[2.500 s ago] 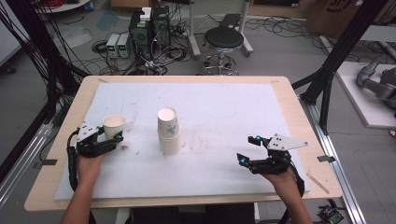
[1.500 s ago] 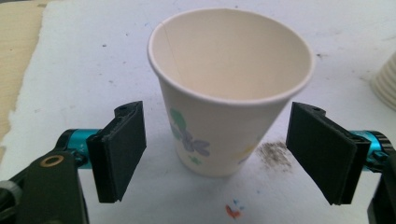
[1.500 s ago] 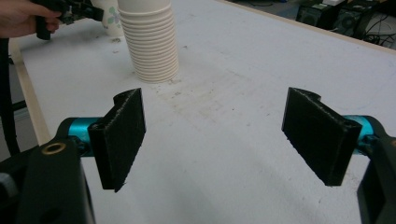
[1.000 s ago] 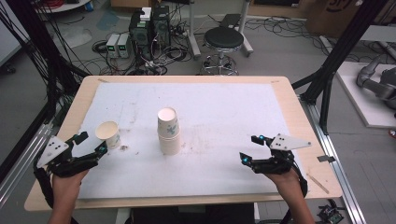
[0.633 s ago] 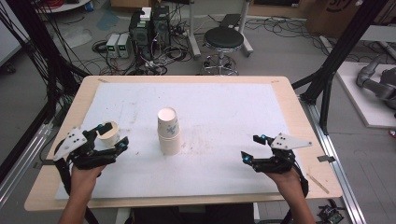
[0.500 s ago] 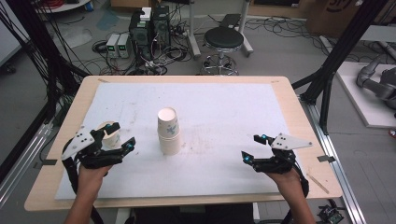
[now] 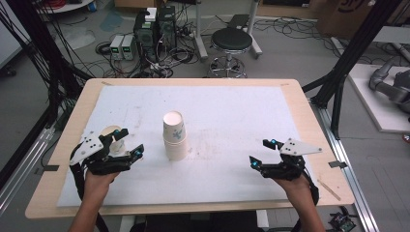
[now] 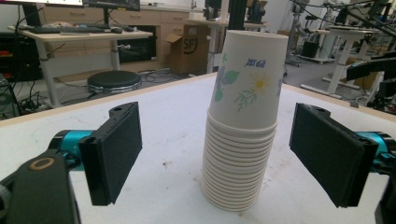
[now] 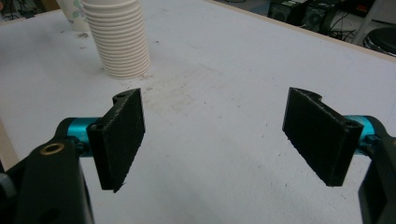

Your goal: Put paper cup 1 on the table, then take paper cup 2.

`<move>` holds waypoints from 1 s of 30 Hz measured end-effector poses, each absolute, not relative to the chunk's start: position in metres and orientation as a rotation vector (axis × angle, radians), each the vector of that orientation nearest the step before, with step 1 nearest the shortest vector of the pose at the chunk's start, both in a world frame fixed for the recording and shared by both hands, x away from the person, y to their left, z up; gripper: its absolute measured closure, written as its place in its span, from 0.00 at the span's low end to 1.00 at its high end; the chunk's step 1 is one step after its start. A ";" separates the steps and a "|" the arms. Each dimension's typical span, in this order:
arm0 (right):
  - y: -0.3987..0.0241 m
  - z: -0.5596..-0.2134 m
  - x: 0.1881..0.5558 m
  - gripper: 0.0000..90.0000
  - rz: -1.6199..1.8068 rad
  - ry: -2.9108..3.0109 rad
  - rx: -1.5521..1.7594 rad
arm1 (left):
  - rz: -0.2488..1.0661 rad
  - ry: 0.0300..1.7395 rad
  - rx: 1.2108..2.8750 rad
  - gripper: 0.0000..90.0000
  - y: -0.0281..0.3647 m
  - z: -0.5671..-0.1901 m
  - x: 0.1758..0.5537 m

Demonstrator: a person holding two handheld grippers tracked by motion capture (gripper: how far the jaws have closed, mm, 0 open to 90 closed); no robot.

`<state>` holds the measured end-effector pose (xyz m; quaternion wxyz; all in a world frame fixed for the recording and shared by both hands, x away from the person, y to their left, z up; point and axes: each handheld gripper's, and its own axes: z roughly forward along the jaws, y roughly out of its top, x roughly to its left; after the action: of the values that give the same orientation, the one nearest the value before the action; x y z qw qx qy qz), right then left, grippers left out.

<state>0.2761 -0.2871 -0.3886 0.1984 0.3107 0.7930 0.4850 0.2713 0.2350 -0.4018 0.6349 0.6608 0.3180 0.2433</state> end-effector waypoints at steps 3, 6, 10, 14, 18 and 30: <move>-0.286 -0.388 0.275 0.24 1.358 2.221 0.860 | 0.558 0.726 1.505 0.19 0.235 -0.401 0.272; -0.287 -0.387 0.273 0.24 1.362 2.212 0.868 | 0.556 0.719 1.504 0.19 0.234 -0.399 0.273; -0.288 -0.386 0.273 0.24 1.363 2.207 0.861 | 0.553 0.716 1.513 0.19 0.233 -0.399 0.273; -0.288 -0.386 0.273 0.24 1.367 2.208 0.866 | 0.550 0.716 1.518 0.19 0.232 -0.400 0.274; -0.289 -0.386 0.274 0.24 1.367 2.209 0.863 | 0.538 0.720 1.522 0.19 0.231 -0.401 0.275; -0.289 -0.386 0.271 0.24 1.368 2.226 0.847 | 0.530 0.702 1.528 0.19 0.225 -0.398 0.271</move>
<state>0.2709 -0.2885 -0.3863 0.1962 0.3022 0.7948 0.4883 0.2714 0.2246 -0.3978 0.6360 0.6687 0.3074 0.2320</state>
